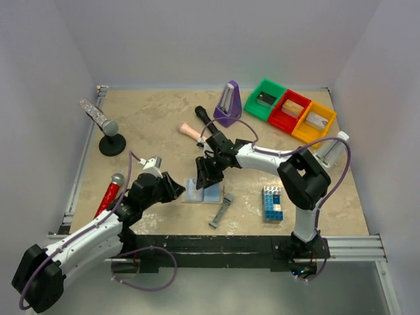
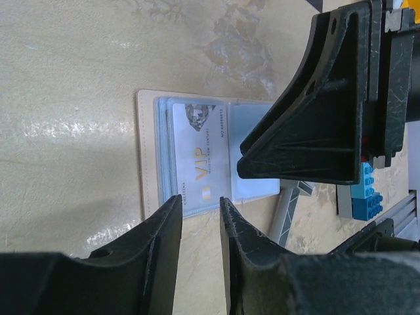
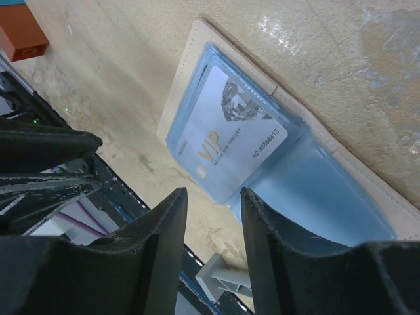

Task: Take the credit cards out of the card holder
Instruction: Remove the credit card from the card holder.

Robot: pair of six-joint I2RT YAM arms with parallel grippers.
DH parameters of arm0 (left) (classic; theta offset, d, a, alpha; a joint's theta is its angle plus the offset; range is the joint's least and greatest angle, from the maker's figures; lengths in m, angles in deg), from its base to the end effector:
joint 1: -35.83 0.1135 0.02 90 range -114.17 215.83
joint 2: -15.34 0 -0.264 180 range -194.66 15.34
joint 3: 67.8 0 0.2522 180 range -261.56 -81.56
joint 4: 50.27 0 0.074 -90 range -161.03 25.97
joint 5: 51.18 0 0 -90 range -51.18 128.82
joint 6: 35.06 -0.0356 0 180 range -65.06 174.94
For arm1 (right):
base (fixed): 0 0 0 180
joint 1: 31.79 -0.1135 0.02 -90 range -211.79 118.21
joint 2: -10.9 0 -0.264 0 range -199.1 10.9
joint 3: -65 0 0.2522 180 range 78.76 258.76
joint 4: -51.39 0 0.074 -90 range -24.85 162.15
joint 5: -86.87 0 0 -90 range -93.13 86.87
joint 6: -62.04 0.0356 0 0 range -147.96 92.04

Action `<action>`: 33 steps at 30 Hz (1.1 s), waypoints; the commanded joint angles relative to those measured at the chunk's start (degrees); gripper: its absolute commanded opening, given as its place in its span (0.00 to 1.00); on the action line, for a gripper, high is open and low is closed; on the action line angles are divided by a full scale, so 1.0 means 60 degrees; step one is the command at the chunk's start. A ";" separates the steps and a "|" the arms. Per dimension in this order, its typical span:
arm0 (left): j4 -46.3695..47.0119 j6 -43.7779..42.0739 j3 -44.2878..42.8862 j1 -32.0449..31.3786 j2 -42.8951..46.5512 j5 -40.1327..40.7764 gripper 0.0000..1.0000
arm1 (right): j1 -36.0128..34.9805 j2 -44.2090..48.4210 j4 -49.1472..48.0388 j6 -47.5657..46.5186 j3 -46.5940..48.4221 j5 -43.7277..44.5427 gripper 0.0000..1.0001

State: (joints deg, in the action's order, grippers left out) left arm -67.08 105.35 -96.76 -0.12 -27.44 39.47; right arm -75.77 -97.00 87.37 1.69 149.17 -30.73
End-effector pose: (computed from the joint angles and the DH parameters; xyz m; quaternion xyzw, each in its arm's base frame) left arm 0.1342 -0.0968 0.1767 -0.1121 0.8615 -0.3353 0.3645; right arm 0.2658 0.2794 0.1721 -0.1788 0.9223 0.3364 0.0652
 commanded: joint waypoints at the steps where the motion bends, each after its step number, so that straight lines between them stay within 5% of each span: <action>1: 0.0347 0.0065 0.0131 0.0087 -0.0120 -0.0281 0.34 | -0.0008 -0.0297 0.0559 0.0069 0.0744 0.0335 0.43; 15: 0.0695 0.0035 0.0249 0.0087 -0.0383 -0.0268 0.31 | -0.0037 -0.0840 0.0780 -0.0137 0.1184 0.0016 0.46; 23: 0.0815 0.0401 0.0467 0.0102 -0.1043 -0.0254 0.15 | -0.0139 -0.1133 0.0736 -0.0400 0.1594 -0.0527 0.45; 33: 0.0026 0.0607 0.0878 0.0102 0.0274 0.0331 0.12 | -0.0418 -0.1587 0.0998 -0.0679 0.2443 -0.0967 0.44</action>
State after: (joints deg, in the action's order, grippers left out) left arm -65.68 108.06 -91.69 0.19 -28.84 39.16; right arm -77.39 -105.87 92.83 -0.65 159.97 -33.98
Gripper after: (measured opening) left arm 0.127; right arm 0.444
